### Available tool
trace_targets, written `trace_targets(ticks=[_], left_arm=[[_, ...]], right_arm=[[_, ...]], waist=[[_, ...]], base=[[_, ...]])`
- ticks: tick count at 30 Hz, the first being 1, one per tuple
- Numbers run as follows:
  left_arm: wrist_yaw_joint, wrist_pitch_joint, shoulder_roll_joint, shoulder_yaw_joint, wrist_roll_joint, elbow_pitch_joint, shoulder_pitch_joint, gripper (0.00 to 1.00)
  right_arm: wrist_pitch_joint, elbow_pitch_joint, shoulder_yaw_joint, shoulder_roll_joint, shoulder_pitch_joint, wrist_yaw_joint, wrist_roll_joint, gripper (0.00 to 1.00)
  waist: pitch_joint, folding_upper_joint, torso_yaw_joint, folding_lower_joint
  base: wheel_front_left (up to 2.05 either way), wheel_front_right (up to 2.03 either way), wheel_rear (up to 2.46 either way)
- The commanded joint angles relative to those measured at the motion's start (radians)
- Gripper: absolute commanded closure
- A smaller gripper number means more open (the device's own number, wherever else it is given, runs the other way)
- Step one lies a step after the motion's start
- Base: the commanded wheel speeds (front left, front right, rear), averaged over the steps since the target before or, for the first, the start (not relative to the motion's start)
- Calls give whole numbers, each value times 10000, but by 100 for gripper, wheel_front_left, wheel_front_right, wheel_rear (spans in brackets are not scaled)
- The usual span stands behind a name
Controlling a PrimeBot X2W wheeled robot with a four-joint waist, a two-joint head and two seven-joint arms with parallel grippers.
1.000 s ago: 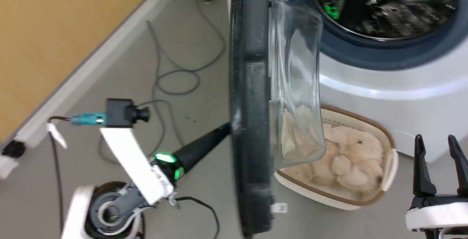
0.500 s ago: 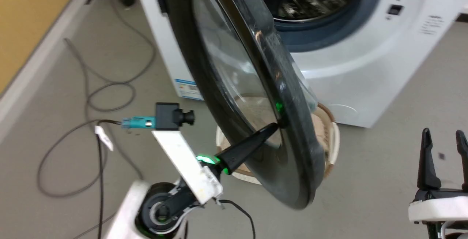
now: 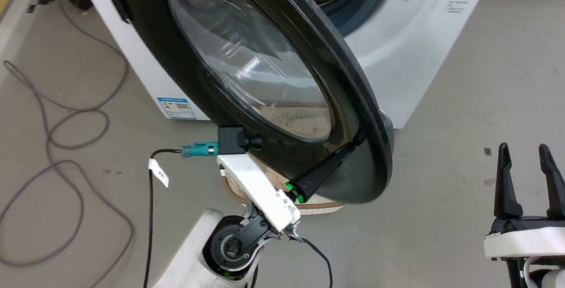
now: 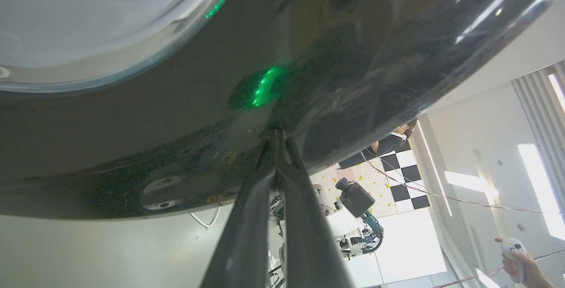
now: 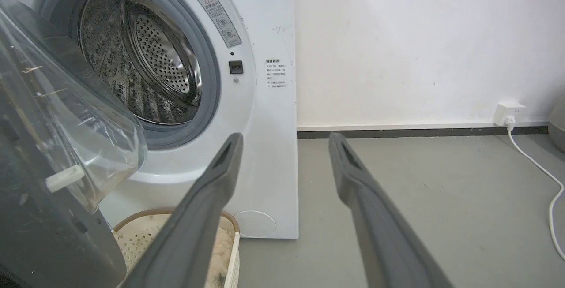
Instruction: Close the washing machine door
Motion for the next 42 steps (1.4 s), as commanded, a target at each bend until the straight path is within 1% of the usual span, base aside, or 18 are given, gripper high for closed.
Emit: trace_targets(ticks=[1, 7, 11, 14, 17, 22, 24, 26, 28, 33, 36, 40, 41, 42], left_arm=[[-48, -107, -21, -99, -78, 85, -198, 100], [-48, -718, 157, -323, -197, 344, -326, 100], [-48, -1534, 377, -298, -83, 153, -281, 100], [-48, -2301, 659, -297, 182, 10, -137, 100], [-48, -3355, 1037, -346, 758, -53, -62, 100], [-48, -5348, 1889, -682, 2269, 257, -101, 100], [-48, -5818, 2222, -673, 3107, 646, -161, 100], [12, -6012, 2338, -437, 3959, 1135, -164, 100], [425, -6075, 2276, 124, 4785, 1389, -145, 100], [1597, -6087, 1993, 1958, 8055, 743, 291, 100], [2132, -6088, 1813, 2758, 9755, 206, 808, 100], [2631, -6089, 1432, 3638, 11203, -320, 1526, 100], [2750, -6089, 1338, 3777, 11510, -376, 1718, 80], [2878, -6090, 1256, 3916, 11811, -456, 1891, 5]], right_arm=[[-45, -8, 19, 11, -97, 8, 76, 0], [-45, -21, 5, 11, -38, 8, 177, 0], [-45, 18, -30, 11, 41, 8, 406, 0], [-45, 85, -27, 11, 171, 8, 476, 0], [-46, 43, -57, 11, 243, 8, 478, 0], [-46, -135, -290, 11, 194, 8, 428, 0], [-46, -195, -374, 11, 137, 8, 372, 0], [-46, -285, -485, 11, 52, 8, 361, 0], [-46, -438, -557, 11, -31, 8, 288, 0], [-46, -853, -605, 11, -374, 8, 215, 0], [-46, -1140, -534, 11, -656, 8, 206, 0], [-46, -1535, -437, 11, -988, 8, 464, 0], [-46, -1649, -366, 11, -1057, 8, 540, 0], [-46, -1769, -280, 11, -1124, 8, 656, 0]], waist=[[47, 0, -89, 0], [-18, 0, -152, 0], [-248, 0, -117, 0], [-506, 0, -59, 0], [-749, 0, 2, 0], [-1088, 0, 132, 0], [-1216, 0, 206, 0], [-1335, 0, 291, 0], [-1433, 0, 382, 0], [-1552, 0, 589, 0], [-1598, 0, 698, 0], [-1664, 0, 858, 0], [-1685, 0, 895, 0], [-1704, 0, 935, 0]], base=[[0, 0, 0], [0, 0, 0], [0, 0, 0], [0, 0, 0], [0, 0, 0], [0, 0, 0], [0, 0, 0], [0, 0, 0], [0, 0, 0], [0, 0, 0], [0, 0, 0], [0, 0, 0], [0, 0, 0], [0, 0, 0]])
